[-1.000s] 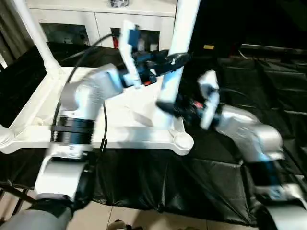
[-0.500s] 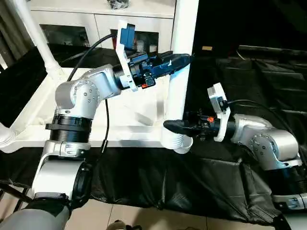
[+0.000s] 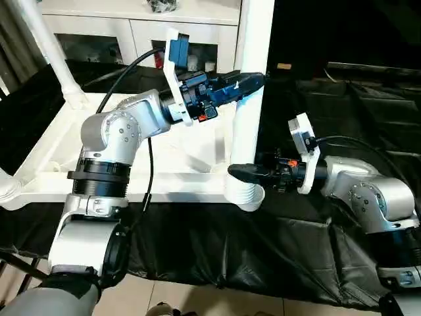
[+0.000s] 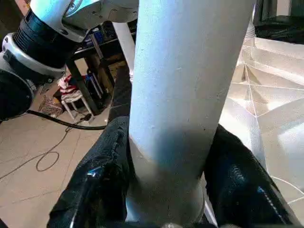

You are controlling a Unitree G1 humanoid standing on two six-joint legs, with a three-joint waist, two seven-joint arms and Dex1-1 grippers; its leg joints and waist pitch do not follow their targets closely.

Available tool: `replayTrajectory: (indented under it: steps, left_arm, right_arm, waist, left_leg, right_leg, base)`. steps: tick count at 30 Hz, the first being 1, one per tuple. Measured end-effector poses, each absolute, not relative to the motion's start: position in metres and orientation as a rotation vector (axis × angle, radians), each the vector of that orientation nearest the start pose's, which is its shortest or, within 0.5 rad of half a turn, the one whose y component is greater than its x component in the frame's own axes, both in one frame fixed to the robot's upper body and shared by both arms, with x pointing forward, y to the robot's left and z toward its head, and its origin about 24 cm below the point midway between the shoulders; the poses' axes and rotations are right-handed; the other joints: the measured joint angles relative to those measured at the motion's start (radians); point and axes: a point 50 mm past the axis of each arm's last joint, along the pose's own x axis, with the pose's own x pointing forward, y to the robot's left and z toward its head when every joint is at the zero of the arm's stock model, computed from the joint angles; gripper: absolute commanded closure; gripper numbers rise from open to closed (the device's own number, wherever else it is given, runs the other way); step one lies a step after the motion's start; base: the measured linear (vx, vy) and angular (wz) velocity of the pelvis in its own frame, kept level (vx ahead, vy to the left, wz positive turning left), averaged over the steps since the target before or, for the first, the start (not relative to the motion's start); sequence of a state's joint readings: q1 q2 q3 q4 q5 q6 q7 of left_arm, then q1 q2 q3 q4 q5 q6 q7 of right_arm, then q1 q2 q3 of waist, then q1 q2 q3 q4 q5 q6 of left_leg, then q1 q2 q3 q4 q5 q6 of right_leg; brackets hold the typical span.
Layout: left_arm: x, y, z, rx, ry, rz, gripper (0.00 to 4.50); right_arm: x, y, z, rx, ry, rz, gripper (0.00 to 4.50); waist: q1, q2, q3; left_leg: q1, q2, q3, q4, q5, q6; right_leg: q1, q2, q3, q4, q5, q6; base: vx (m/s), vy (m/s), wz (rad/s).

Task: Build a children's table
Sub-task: Insert table leg to table base

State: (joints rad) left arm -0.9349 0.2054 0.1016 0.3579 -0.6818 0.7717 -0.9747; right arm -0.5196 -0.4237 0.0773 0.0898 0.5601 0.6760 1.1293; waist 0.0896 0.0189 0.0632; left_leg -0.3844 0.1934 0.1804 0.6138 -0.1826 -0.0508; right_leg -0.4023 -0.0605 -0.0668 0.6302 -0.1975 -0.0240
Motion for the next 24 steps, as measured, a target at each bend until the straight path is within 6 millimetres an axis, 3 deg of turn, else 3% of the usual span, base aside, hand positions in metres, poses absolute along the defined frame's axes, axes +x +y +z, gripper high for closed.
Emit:
replayTrajectory:
  steps: [9,10,18,24]
  left_arm:
    - [0.347,0.085,0.218,-0.473,0.004,-1.341,2.73]
    - [0.348,0.086,0.219,-0.471,-0.005,-1.336,2.73]
    - [0.357,0.092,0.207,-0.469,0.039,-1.228,2.75]
    - [0.357,0.093,0.207,-0.462,0.024,-1.22,2.75]
  right_arm:
    - [0.3,-0.13,0.131,0.19,0.244,1.321,2.62]
    - [0.302,-0.128,0.132,0.187,0.24,1.311,2.27]
    - [0.315,-0.12,0.142,0.152,0.19,1.257,1.44]
    - [0.319,-0.119,0.141,0.158,0.194,1.244,1.41]
  waist:
    - [-0.001,0.0,0.0]
    - [-0.002,0.0,0.0]
    - [-0.001,0.0,0.0]
    - [-0.001,0.0,0.0]
  left_leg:
    - [0.0,0.0,0.0,0.0,0.0,0.0]
    - [0.0,0.0,0.0,0.0,0.0,0.0]
    - [-0.001,0.0,0.0,0.0,0.0,0.0]
    - [-0.001,0.0,0.0,0.0,0.0,0.0]
  right_leg:
    - [0.0,0.0,0.0,0.0,0.0,0.0]
    - [0.0,0.0,0.0,0.0,0.0,0.0]
    - [0.0,0.0,0.0,-0.001,0.0,0.0]
    - [0.0,0.0,0.0,-0.001,0.0,0.0]
  base:
    - [0.0,0.0,0.0]
    - [0.0,0.0,0.0]
    - [0.0,0.0,0.0]
    - [0.0,0.0,0.0]
